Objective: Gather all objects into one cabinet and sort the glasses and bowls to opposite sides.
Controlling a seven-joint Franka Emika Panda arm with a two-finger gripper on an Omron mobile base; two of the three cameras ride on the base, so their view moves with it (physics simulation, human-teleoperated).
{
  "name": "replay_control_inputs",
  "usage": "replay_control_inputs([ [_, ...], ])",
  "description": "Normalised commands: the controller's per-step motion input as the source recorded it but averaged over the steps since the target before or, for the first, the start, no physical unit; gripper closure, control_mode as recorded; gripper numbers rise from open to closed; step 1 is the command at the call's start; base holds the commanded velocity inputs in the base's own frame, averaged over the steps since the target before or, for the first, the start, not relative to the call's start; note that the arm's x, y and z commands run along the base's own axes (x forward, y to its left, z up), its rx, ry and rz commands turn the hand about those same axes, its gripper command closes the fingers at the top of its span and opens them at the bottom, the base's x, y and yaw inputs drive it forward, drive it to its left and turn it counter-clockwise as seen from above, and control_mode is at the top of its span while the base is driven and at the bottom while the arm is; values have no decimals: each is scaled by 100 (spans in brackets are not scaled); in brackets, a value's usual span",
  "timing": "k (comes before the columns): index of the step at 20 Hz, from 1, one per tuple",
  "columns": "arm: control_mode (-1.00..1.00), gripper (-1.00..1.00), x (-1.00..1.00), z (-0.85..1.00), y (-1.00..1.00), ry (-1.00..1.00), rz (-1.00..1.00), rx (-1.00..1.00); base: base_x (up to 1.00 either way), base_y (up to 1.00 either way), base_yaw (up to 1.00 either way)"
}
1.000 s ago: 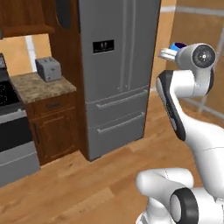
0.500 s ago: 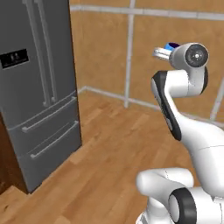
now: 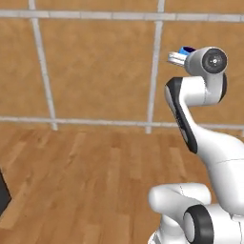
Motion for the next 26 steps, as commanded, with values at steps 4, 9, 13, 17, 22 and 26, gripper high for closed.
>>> replay_control_inputs([
  [4, 100, 100, 0, 0, 0, 0, 0, 0, 3, -63, -83],
  [9, 100, 100, 0, 0, 0, 0, 0, 0, 1, -73, -82],
  [13, 100, 100, 0, 0, 0, 0, 0, 0, 3, -62, -76],
  [17, 100, 100, 0, 0, 0, 0, 0, 0, 13, -25, -54],
  [22, 100, 100, 0, 0, 0, 0, 0, 0, 56, -39, -42],
  [26, 100, 100, 0, 0, 0, 0, 0, 0, 95, -46, -30],
])
